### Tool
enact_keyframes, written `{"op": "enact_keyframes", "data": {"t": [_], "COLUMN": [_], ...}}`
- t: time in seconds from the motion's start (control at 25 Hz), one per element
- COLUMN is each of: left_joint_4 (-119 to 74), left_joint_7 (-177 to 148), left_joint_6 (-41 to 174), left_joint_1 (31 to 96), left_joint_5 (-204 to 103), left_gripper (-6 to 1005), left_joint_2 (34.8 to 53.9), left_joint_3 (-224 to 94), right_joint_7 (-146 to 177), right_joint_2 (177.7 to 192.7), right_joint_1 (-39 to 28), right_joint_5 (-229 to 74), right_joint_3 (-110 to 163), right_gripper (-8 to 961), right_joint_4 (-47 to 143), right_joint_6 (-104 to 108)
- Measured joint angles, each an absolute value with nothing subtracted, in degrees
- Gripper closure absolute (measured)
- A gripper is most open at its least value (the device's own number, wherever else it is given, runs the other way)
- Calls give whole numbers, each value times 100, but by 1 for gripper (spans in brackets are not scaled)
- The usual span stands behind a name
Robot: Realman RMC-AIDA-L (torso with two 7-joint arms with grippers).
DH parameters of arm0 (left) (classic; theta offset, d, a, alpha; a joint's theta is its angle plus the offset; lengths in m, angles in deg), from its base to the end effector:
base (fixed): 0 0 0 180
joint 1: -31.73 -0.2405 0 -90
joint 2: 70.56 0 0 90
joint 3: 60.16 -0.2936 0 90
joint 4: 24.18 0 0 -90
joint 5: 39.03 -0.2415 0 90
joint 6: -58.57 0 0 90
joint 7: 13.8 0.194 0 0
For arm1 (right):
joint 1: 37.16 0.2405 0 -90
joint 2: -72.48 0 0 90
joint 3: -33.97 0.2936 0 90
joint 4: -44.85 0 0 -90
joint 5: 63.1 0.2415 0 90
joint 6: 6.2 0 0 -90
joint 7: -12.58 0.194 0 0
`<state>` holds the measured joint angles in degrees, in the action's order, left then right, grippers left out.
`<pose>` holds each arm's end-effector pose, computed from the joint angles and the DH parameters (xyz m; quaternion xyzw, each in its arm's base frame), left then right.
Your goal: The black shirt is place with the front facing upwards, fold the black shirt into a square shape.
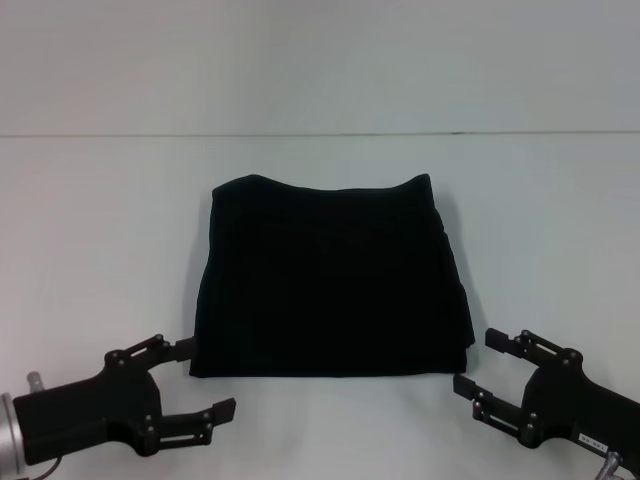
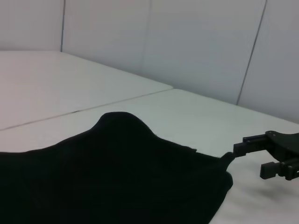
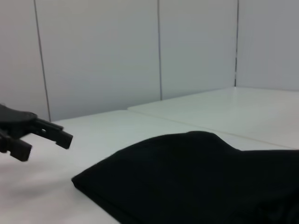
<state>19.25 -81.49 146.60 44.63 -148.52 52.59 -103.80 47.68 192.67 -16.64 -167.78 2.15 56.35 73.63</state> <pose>-0.3549 0.3045 -0.0736 -0.9270 -0.2203 -0.2312 0.1967 0.3650 0.3084 -0.1265 -0.9064 0.1679 0.2647 0.2831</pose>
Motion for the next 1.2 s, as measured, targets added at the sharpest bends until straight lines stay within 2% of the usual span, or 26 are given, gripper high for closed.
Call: {"op": "enact_keyframes", "data": {"t": [1.2], "left_joint_4": [1866], "left_joint_7": [-8133], "left_joint_6": [14625], "left_joint_1": [4503], "left_joint_5": [-14898], "left_gripper": [50], "left_joint_2": [5237], "left_joint_3": [-10305], "right_joint_7": [4747], "right_joint_2": [19263], "right_joint_1": [-1714], "right_joint_5": [-16733], "right_joint_3": [279], "right_gripper": [212], "right_joint_4": [5592], "right_joint_6": [7430]}}
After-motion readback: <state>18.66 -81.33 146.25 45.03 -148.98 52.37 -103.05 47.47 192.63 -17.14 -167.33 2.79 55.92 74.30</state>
